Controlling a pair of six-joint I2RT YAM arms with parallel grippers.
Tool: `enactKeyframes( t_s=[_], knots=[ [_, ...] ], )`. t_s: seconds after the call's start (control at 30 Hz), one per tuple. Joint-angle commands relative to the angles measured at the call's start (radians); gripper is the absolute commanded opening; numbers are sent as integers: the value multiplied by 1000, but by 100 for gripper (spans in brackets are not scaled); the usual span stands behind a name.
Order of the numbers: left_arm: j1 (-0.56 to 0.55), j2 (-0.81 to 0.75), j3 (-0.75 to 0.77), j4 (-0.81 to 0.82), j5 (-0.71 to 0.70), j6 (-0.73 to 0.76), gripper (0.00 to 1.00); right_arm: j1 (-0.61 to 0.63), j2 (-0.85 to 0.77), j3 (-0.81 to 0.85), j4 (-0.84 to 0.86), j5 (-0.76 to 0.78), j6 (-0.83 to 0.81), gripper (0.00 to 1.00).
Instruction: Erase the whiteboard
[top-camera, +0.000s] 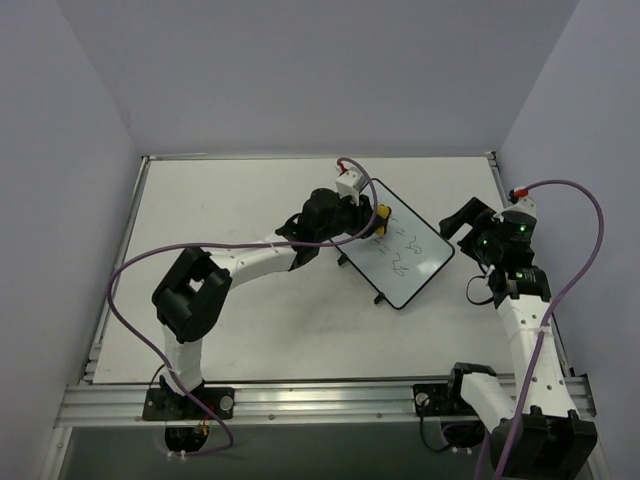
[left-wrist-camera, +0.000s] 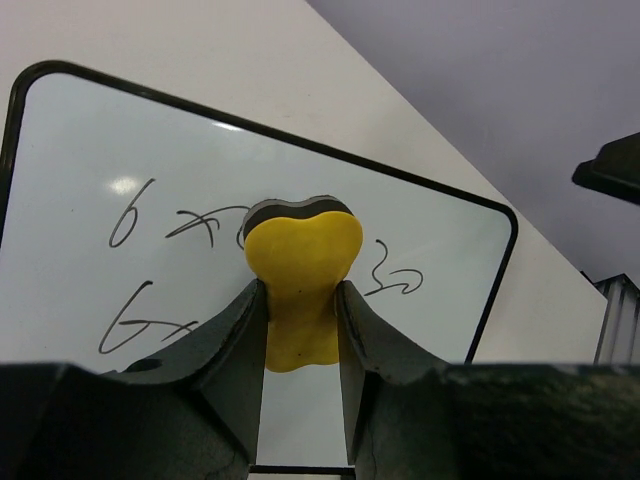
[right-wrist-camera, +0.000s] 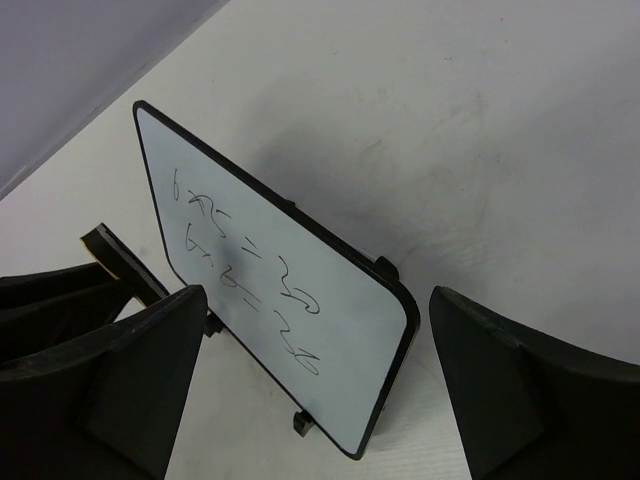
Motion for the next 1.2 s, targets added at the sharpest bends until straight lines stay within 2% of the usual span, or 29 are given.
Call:
enactKeyframes(
  t_s=[0.0,0.17,0.5,0.87,1.17],
  knots=[
    [-4,9,80,-48,46,39,2,-16,-29,-28,81,-66,6,88],
    [-13,12,100,-137,42,18,2,-33,-39,-91,138,-86,7,86],
    [-59,79,203,-252,51,67,2,-99,-52,-174,198,-107,24,86],
    [-119,151,320,-357,-64,141,2,-177,-53,-264,313,-257,38,84],
    [-134,194,366,-386,-56,154,2,-232,-44,-342,468,-377,76,80]
  ],
)
